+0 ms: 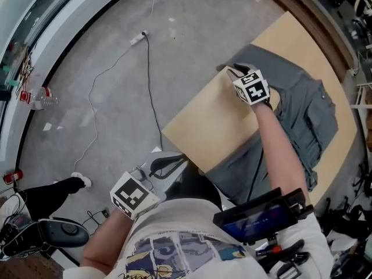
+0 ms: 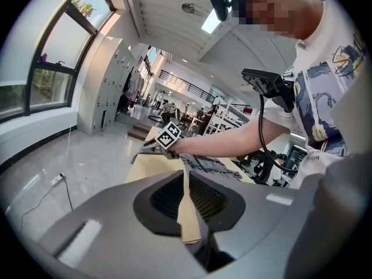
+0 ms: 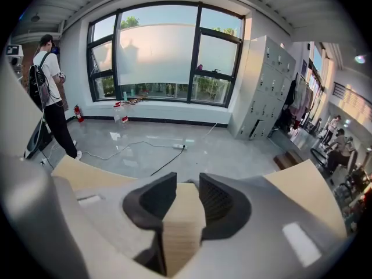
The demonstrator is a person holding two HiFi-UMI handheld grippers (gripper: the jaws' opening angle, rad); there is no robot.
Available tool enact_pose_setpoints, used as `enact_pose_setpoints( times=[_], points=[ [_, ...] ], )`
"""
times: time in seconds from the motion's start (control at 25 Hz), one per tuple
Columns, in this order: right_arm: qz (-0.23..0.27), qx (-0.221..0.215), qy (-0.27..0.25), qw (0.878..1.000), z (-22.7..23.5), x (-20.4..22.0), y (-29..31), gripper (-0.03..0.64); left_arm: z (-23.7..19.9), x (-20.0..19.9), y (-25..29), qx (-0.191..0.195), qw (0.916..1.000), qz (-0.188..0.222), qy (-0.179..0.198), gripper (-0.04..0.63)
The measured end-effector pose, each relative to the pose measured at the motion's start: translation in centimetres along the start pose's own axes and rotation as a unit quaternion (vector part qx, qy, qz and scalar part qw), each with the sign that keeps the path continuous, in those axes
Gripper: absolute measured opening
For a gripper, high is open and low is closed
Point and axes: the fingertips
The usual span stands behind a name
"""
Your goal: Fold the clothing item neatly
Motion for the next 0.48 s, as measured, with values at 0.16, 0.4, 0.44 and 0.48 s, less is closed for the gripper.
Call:
enact_pose_setpoints(
  times=[0.16,0.4,0.44,0.48],
  points=[
    [-0.018,-0.006,-0.012,1.0,1.3,0.8,2.0,0.135,-0.3,1.0,0.9,-0.004,0.9997,-0.014,-0.017,0.035],
    [-0.041,-0.024,-0.027,0.999,2.5,2.0,4.5,0.147,-1.0,1.8,2.0,-0.011,0.9991,-0.024,-0.034,0.035],
    [-0.04,-0.029,-0.025,0.998,2.5,2.1,4.6,0.147,-1.1,1.9,2.2,-0.01,0.999,-0.025,-0.034,0.035],
    [-0.036,-0.035,-0.022,0.998,2.4,2.1,4.7,0.147,-1.2,2.0,2.3,-0.01,0.999,-0.026,-0.035,0.035]
  ],
)
Point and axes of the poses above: the fingertips, and each gripper's own axes: y forward along the fingers, z to its right, x out of its underside, and after that the axes turned 4 degrees about -x, right-handed
